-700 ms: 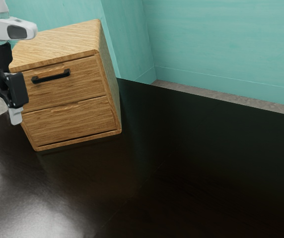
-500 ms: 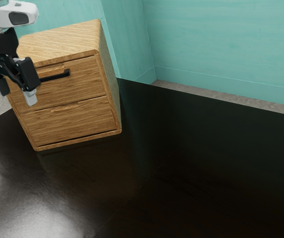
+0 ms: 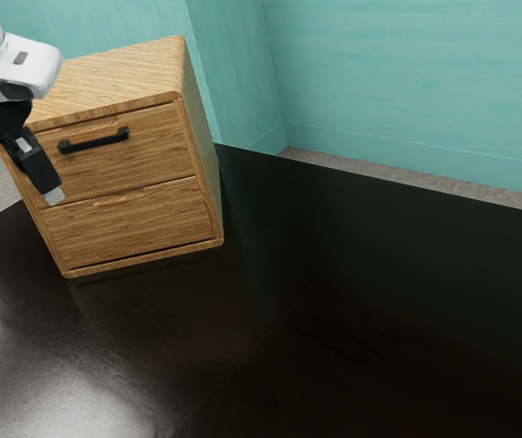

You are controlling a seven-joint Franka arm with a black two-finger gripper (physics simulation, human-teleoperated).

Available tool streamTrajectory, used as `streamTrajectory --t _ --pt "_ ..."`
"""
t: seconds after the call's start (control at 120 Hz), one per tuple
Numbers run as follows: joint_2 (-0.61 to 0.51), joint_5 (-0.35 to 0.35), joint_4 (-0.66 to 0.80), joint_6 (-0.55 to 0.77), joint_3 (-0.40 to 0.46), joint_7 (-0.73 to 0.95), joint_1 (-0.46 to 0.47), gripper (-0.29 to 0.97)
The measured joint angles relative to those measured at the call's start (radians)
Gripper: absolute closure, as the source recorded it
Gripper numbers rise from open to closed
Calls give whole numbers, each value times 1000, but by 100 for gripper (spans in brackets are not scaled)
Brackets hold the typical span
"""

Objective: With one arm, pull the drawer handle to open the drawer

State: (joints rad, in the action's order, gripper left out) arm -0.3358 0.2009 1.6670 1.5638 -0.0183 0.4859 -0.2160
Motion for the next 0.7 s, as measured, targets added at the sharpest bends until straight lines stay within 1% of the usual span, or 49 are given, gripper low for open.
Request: streamTrajectory --t 0.042,0.083,0.117,0.15,0.225,0.325,0.358,0.408,0.483,0.558,0.7 --pt "5 77 18 34 43 40 -1 0" --pt "13 133 42 79 61 78 -16 0" --pt "16 157 73 126 67 107 -49 0" --pt "20 161 97 173 71 136 -80 0" --pt "29 132 122 261 69 205 -120 0" --pt "34 33 128 337 65 302 -130 0" --pt "37 11 126 355 62 332 -130 0" --pt "60 -14 111 378 34 375 -131 0" --pt "104 -36 91 426 20 436 -139 0" --pt "121 -48 87 466 46 491 -174 0" --pt "139 -59 89 510 61 573 -182 0"
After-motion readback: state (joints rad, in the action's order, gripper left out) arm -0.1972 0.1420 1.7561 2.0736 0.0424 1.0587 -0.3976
